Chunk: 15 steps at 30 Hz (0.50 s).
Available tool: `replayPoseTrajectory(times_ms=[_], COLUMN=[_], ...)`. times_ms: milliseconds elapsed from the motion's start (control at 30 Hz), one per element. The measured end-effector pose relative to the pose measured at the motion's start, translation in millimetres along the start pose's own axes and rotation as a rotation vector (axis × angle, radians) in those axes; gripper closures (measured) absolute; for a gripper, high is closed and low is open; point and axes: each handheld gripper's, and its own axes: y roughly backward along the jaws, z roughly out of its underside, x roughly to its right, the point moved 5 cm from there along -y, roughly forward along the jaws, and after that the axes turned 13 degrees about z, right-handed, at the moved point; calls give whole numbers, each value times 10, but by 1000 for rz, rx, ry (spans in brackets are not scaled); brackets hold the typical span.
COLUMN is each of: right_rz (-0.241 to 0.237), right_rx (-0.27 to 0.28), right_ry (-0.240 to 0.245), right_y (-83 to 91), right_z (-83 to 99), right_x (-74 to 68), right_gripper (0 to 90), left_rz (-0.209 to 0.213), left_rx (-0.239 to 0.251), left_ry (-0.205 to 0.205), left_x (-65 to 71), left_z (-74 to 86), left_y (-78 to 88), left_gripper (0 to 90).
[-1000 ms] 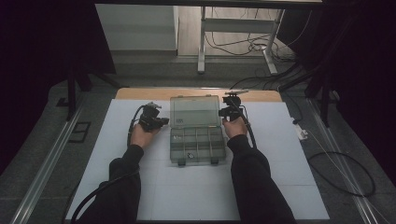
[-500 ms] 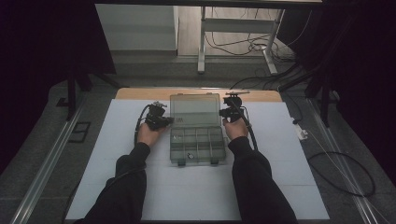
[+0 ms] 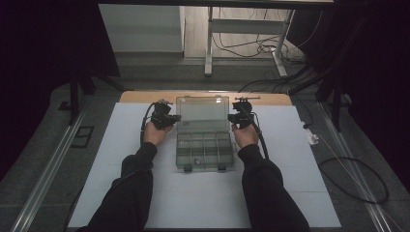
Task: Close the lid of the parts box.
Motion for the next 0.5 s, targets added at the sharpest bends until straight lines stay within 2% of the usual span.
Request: replayPoseTrajectory(times_ms=[200,333,500], right_rz=[-21,-29,-68], right_rx=[27,34,18], right_ry=[14,22,16], right_y=[128,190,263], right_z=[33,51,95], right_x=[17,19,41], right_gripper=[888,880,853], left_rz=[49,68,88], left_rx=[55,67,80], left_ry=[-34,-50,-66], left_x=[64,93,132], left_z=[-16,-13,2], left_y=[103,143,180], left_gripper=[887,888,887])
